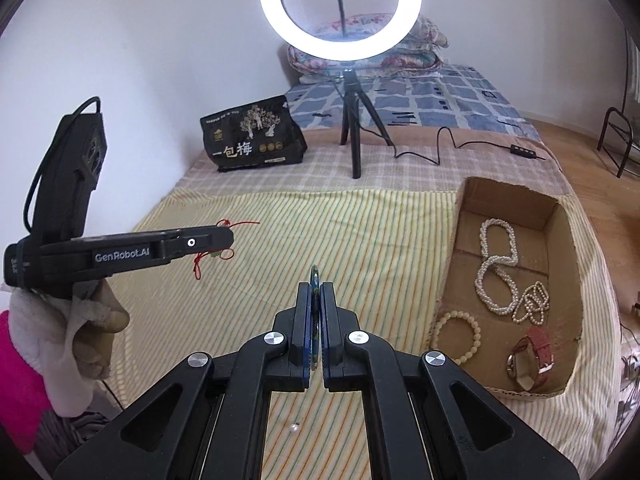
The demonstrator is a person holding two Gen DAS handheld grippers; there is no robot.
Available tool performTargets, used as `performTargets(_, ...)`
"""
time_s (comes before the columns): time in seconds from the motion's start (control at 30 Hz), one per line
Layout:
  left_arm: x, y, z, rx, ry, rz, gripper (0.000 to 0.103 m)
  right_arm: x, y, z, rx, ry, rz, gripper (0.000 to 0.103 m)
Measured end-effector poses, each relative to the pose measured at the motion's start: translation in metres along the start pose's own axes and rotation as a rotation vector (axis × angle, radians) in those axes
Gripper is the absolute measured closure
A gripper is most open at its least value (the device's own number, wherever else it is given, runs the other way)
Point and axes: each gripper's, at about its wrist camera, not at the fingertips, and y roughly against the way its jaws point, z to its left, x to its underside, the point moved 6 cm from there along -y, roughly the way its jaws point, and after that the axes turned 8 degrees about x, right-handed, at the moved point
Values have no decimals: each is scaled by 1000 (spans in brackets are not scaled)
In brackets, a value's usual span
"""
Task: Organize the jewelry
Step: 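Carry the bangle in the right tool to the box while the left tool carries the pendant, then open the right tool to drop the bangle while the left tool releases the pendant into the box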
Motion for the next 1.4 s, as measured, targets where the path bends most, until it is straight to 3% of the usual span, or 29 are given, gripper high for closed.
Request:
performTargets(0.63,7,-49,-107,121,-134,39,89,-28,33,-124,140,-185,-89,101)
performTargets(1.07,19,-100,-159,177,-181,107,89,-40,6,-179,247,-199,-65,101)
performTargets(1.4,34,-129,-186,192,-220,153,89,-45,-21,-210,280,-218,-41,100)
